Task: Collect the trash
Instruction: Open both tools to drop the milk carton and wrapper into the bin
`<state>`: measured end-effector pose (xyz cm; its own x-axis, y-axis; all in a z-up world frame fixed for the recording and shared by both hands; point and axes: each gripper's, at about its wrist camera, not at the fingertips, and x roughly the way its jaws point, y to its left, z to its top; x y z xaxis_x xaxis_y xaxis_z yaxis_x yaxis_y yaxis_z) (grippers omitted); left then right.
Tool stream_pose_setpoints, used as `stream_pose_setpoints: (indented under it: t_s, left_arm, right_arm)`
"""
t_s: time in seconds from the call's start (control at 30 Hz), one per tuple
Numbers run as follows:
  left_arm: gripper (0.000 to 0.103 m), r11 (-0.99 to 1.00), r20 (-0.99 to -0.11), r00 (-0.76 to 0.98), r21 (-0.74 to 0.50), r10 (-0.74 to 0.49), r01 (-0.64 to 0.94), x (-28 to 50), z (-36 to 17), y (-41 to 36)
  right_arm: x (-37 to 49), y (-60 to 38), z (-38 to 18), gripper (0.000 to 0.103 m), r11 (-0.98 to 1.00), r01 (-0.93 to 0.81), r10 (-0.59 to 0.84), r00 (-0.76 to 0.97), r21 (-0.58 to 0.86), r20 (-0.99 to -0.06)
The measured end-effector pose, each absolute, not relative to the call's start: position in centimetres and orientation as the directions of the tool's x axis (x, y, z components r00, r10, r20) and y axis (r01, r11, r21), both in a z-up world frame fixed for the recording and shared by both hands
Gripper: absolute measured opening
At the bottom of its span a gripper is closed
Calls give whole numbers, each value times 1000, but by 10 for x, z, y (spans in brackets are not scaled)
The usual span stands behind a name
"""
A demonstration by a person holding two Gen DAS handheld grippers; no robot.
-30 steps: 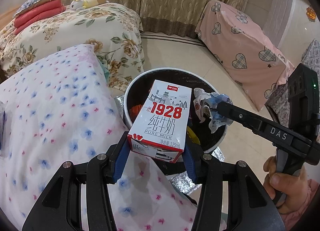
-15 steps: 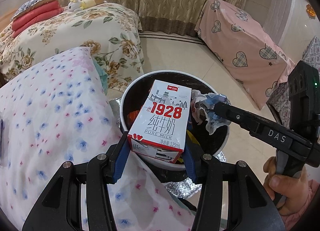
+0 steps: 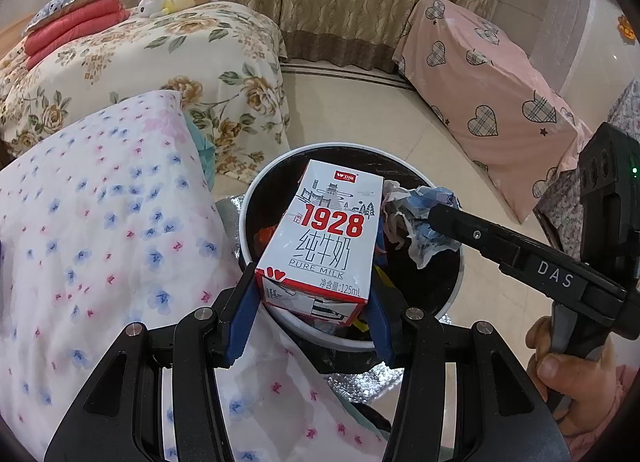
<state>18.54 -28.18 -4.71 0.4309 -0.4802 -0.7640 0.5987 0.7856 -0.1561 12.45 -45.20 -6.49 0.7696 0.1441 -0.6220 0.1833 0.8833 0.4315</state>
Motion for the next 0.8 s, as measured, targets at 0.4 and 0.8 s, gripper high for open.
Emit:
stream_pose_setpoints:
  t_s: [0.4,0.8]
  left_arm:
    - [57,813,-744,452,-206,-491,544,180,-41,-252]
    - [66,886,-728,531,-235,-433,400,160,-44,-163]
  right_arm:
    - [124,-449,-55,78,874,190,146,775,447,-615]
    - [132,-399,-49,90,879,108,227,761,464,-608]
